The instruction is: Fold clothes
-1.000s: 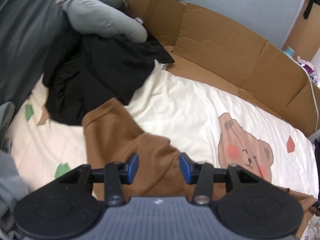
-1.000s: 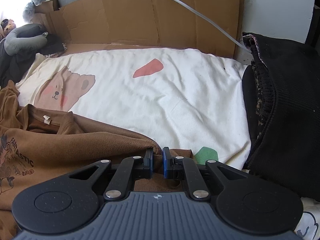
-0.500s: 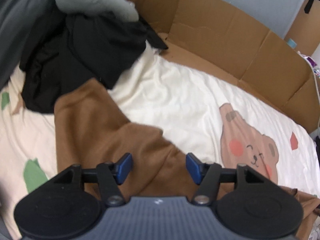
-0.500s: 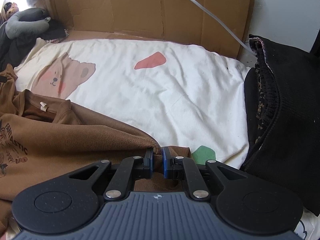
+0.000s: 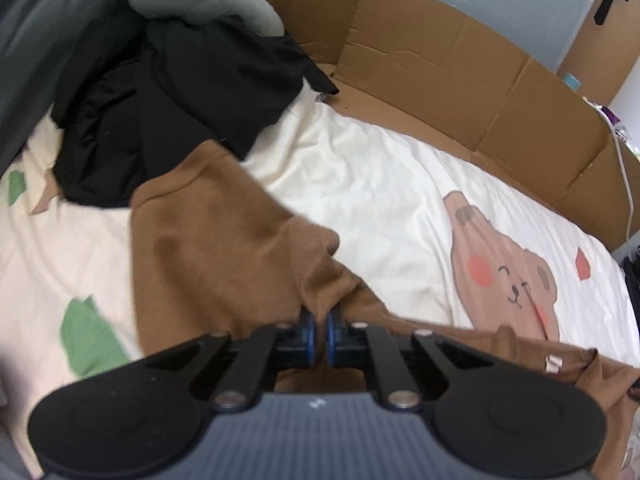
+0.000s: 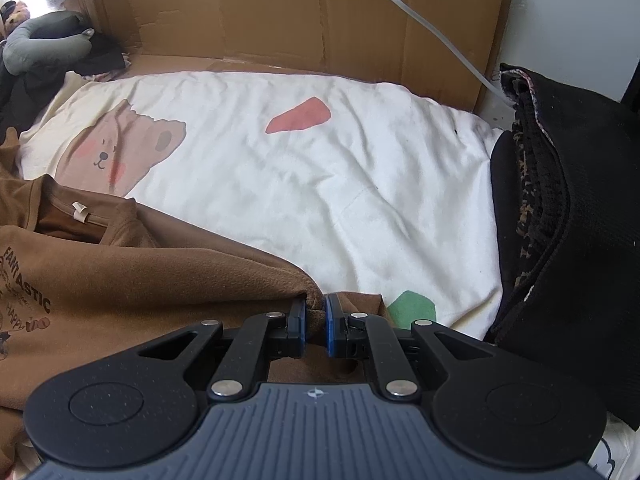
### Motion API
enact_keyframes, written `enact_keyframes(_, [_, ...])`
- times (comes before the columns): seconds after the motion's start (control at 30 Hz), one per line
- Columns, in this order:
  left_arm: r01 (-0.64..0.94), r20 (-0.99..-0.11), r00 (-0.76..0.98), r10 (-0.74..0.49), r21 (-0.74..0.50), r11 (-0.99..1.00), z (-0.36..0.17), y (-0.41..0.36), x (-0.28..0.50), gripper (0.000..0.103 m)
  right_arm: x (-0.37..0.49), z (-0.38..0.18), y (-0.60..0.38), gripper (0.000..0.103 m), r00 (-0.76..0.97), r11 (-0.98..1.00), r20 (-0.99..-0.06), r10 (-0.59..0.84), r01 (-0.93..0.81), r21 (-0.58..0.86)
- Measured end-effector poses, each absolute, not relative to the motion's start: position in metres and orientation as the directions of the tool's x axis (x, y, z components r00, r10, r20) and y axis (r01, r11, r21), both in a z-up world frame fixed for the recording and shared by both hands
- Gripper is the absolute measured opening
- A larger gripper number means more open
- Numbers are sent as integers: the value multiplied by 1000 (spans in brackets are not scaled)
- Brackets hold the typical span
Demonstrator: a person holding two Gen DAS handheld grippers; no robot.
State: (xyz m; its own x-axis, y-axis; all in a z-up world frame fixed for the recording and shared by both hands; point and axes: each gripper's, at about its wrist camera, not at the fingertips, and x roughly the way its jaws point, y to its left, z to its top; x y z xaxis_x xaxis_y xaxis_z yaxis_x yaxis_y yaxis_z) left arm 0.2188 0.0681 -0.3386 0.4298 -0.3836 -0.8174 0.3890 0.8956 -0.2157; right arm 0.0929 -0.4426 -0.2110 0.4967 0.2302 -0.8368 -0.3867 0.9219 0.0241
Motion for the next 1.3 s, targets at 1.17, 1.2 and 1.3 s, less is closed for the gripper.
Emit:
enact_keyframes(1.17, [928,-950,256,-181,189,320,-315,-27,201,31,91,-215,-447,8,494,909,-830,260,-416,36])
enact_keyframes(1.2, [937,-953,254,-167,199,288,-319,-31,202,30,92,-215,-447,8,493,908,-830,261,-417,37])
enact_keyframes(1.3, [957,-962,241,-124,215,192,-327,-37,206,30,92,-216,-448,8,490,906,-832,262,-422,37])
